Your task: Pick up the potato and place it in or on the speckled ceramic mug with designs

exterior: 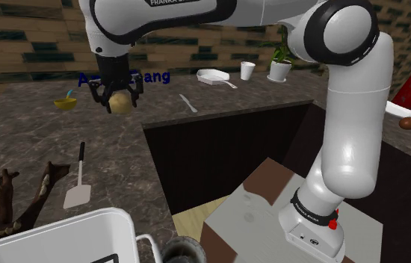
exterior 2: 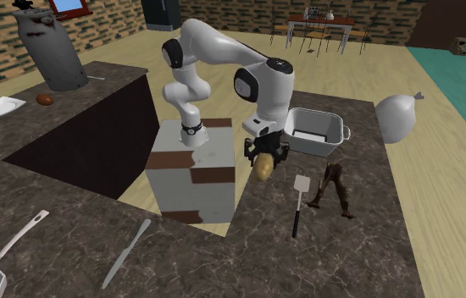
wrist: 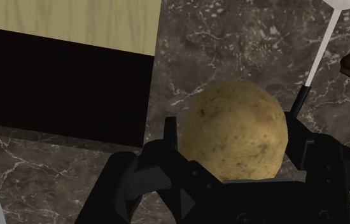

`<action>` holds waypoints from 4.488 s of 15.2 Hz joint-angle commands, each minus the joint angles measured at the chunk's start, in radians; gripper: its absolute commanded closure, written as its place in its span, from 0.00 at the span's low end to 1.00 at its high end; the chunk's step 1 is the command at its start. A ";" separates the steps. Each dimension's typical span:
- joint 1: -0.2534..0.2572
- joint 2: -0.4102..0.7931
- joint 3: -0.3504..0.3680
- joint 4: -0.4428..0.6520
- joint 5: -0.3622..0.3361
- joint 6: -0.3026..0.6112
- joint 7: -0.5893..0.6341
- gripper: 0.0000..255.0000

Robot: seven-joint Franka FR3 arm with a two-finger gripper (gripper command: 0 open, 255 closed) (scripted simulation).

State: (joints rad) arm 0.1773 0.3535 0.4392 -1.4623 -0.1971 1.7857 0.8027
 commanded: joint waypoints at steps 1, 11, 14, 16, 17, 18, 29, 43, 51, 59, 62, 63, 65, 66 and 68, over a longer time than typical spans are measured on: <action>-0.001 -0.065 0.014 -0.089 0.022 0.026 0.022 1.00; 0.043 -0.335 0.088 -0.415 0.140 0.105 0.131 1.00; 0.066 -0.403 0.112 -0.484 0.177 0.114 0.167 1.00; 0.084 -0.444 0.129 -0.524 0.201 0.117 0.192 1.00; 0.094 -0.464 0.138 -0.542 0.214 0.118 0.206 1.00; 0.104 -0.483 0.147 -0.558 0.226 0.119 0.219 1.00; 0.223 -0.637 0.264 -0.665 0.344 0.102 0.401 1.00; 0.266 -0.629 0.359 -0.763 0.370 0.216 0.512 1.00; 0.261 -0.603 0.377 -0.802 0.358 0.277 0.525 1.00; 0.259 -0.599 0.379 -0.798 0.356 0.276 0.527 0.00; 0.265 -0.631 0.360 -0.754 0.371 0.206 0.513 0.00; 0.266 -0.642 0.353 -0.728 0.375 0.171 0.509 0.00; 0.267 -0.649 0.347 -0.707 0.377 0.144 0.507 0.00; 0.267 -0.649 0.347 -0.707 0.377 0.144 0.507 0.00; 0.267 -0.649 0.347 -0.707 0.377 0.144 0.507 0.00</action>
State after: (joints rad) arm 0.4445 -0.2947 0.7865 -2.1713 0.1793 1.9322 1.3099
